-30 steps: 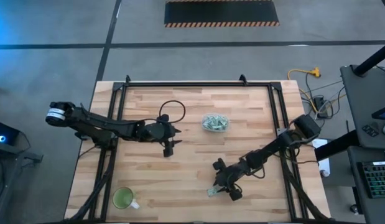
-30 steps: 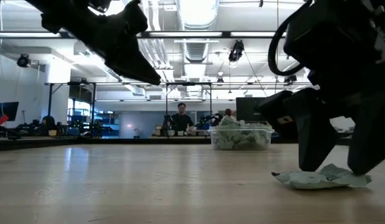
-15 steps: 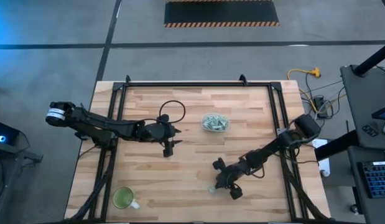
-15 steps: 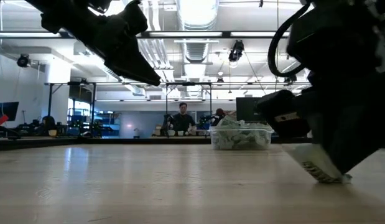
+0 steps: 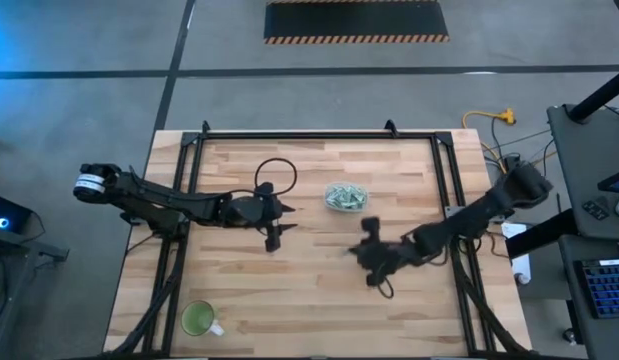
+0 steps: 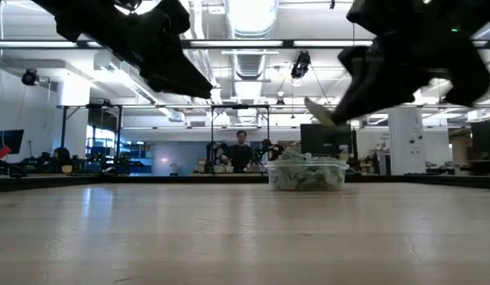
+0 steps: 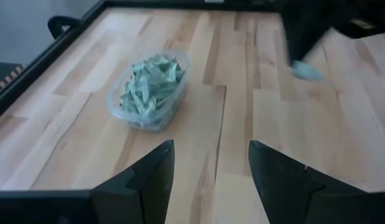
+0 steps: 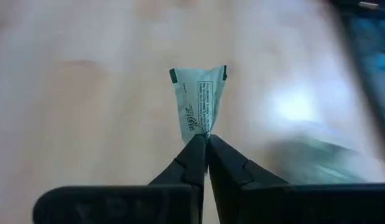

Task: Pick and place Stevia / Truvia into bins
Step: Put the stevia packet into the transparent bin

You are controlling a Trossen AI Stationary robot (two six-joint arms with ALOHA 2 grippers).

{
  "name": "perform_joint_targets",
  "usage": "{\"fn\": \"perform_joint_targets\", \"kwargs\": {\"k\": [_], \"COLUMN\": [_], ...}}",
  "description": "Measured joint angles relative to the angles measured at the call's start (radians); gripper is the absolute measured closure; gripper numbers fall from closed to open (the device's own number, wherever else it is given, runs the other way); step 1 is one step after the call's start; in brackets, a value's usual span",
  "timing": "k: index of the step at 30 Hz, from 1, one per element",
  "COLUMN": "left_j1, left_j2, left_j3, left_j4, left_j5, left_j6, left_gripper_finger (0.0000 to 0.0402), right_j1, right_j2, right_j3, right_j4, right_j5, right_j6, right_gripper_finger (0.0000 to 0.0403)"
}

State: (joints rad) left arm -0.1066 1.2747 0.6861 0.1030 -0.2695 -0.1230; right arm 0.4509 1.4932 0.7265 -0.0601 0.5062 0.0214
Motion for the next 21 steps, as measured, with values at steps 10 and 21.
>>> {"fn": "perform_joint_targets", "kwargs": {"k": [10, 21], "left_j1": [0.002, 0.000], "left_j2": [0.000, 0.000], "left_j3": [0.000, -0.006], "left_j4": [0.080, 0.098], "left_j5": [-0.023, -0.023], "left_j6": [0.000, 0.035], "left_gripper_finger": [0.0212, 0.0212], "right_j1": [-0.273, -0.543], "right_j2": [-0.214, -0.131], "right_j3": [-0.004, -0.011], "right_j4": [-0.170, -0.158], "right_j5": [0.081, -0.168], "right_j6": [0.131, 0.041], "right_gripper_finger": [0.0394, 0.0394]}}
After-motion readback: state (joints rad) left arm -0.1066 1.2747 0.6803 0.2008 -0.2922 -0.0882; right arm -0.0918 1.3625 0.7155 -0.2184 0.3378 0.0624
